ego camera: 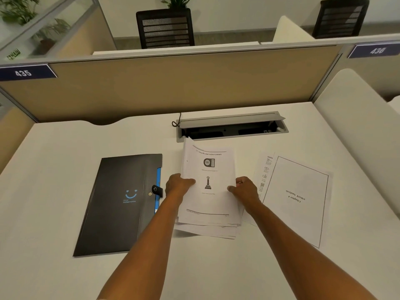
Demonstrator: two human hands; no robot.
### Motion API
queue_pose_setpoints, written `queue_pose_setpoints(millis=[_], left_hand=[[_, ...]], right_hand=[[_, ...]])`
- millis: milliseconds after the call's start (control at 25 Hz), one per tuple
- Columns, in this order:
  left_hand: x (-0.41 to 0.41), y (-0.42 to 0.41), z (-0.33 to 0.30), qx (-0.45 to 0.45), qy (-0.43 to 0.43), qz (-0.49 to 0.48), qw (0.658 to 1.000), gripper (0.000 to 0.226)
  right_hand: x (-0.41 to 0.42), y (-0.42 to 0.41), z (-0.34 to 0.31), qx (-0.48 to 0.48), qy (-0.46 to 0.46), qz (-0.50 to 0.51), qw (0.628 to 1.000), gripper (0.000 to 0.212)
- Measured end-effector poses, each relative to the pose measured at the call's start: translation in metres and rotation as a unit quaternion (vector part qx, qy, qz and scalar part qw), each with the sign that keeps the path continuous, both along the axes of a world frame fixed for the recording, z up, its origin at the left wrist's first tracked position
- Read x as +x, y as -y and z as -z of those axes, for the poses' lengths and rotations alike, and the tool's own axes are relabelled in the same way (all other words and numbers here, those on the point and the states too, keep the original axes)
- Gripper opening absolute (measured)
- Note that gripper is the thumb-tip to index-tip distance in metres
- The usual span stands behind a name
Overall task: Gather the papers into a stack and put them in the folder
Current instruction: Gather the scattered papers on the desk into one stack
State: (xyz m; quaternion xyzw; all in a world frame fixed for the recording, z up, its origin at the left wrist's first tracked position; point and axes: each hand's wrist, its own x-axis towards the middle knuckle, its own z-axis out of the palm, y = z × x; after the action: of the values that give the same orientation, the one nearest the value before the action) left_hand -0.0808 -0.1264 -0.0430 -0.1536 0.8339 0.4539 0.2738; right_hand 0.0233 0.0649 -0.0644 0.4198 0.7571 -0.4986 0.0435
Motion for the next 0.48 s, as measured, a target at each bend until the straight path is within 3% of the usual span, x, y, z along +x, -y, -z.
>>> queue_pose_setpoints(millis=[280, 480], left_hand=[[0.009, 0.014, -0.011, 0.112, 0.106, -0.021, 0.988, 0.068], [0.024, 0.022, -0.031, 0.187, 0.051, 0.023, 0.981, 0.040]], right_hand=[[0.011, 0.000, -0.001, -0.014, 0.009, -0.011, 1.000, 0.043], [0.024, -0.002, -0.001, -0.035, -0.022, -0.023, 0.999, 0.038]])
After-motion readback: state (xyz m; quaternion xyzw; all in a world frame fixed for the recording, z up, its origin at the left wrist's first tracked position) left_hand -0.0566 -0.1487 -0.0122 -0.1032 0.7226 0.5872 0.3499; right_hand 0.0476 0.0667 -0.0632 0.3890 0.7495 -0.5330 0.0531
